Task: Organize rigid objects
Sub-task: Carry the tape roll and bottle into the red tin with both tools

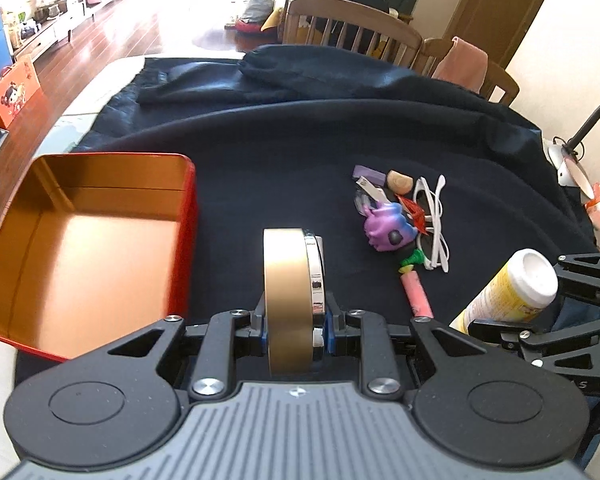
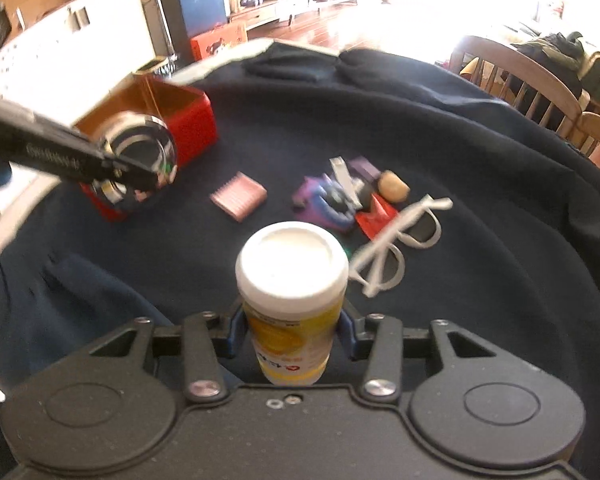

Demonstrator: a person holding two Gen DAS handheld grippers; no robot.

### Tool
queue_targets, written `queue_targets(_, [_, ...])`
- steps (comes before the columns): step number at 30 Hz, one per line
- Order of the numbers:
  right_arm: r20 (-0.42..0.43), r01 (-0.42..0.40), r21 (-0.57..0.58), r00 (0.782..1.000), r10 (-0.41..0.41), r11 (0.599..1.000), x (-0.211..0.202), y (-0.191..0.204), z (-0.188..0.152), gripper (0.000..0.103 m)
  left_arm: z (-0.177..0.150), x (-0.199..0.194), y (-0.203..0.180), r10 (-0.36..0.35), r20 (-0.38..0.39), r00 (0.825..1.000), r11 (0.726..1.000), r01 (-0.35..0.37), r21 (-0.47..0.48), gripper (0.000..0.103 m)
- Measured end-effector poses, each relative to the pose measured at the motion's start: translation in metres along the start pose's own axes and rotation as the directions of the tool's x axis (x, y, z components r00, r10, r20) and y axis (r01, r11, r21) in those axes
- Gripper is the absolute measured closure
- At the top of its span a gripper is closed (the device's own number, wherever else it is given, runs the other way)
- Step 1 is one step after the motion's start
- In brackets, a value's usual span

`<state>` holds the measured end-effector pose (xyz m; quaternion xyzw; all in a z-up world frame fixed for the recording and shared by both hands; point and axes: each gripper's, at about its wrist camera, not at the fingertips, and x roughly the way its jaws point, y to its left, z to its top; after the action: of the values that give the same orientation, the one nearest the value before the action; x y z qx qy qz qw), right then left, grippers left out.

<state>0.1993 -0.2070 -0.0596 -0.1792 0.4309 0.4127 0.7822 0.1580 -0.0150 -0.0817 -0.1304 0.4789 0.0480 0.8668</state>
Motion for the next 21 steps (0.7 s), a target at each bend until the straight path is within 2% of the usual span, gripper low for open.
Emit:
queue_targets(8, [0.009,-0.051,0.074,0.999,0.050,0.996,0.008,0.051,0.046,0.059,0.007,-0.026,0.054,-0.033,0.022,0.999,0.999,0.033,0.006,0.079])
queue_targets(21, [0.042,-0.115,0.136,0.993,0.110,0.984,0.058,0.123,0.124,0.059,0.026,-0.035,0.150,0.024,0.044,0.999,1.000,-0.024,0.008,0.079])
